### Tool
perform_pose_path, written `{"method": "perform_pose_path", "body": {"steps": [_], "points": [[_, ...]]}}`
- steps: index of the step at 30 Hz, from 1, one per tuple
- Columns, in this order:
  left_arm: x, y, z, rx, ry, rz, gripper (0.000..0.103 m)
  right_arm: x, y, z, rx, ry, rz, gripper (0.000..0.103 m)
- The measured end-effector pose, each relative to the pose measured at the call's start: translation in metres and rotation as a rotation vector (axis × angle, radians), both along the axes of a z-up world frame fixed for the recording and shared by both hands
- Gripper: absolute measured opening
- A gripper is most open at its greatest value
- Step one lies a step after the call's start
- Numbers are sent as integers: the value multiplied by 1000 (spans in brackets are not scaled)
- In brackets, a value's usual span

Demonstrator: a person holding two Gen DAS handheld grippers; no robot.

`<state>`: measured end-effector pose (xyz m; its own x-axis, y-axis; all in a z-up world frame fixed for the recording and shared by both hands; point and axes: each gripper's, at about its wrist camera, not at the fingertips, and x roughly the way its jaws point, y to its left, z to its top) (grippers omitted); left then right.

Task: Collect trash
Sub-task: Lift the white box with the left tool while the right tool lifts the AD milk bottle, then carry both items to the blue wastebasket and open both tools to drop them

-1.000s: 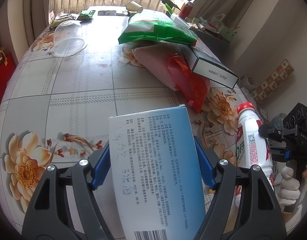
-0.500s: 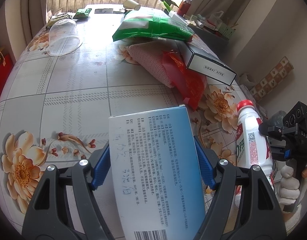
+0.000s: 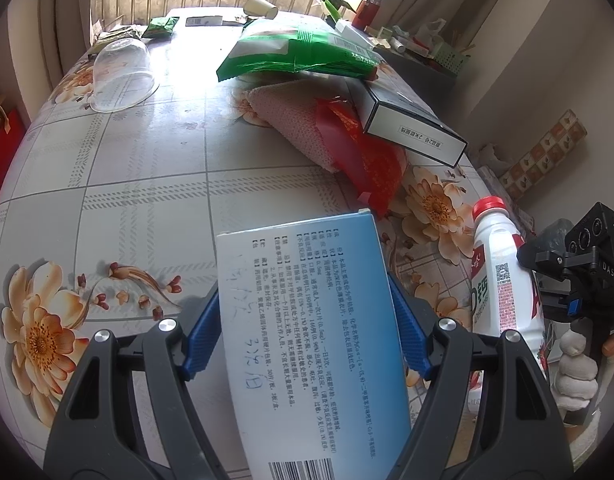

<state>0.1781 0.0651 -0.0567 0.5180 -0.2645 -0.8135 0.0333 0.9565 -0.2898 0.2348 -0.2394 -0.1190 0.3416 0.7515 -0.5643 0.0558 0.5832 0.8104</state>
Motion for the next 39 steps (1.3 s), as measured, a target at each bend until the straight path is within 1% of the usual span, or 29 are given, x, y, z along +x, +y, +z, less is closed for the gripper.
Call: {"method": "perform_pose_path", "body": {"steps": [5,12,16,20,29,35,39], "points": [[0,-5,2,2,-1,-9,71,-1,-4,-1,10,-4,-4,61],[-3,-11,11,-14,-17,-30,71,-5,-9,1,14,-2,-20,61],[-2,-20,17,-19,-25,-54,71,-9,-12,1,22,-8,-30,61],[2,-33,21,-7,-24,-87,71,-11,-16,-2,45,-17,-43,61],[9,-77,38,11,-35,-167,71,-18,-44,-5,115,-46,-80,60],[15,-120,38,26,-13,-240,71,-34,-79,-10,154,-57,-150,60],[21,-151,42,30,-10,-298,71,-55,-115,-9,172,-73,-224,60]]}}
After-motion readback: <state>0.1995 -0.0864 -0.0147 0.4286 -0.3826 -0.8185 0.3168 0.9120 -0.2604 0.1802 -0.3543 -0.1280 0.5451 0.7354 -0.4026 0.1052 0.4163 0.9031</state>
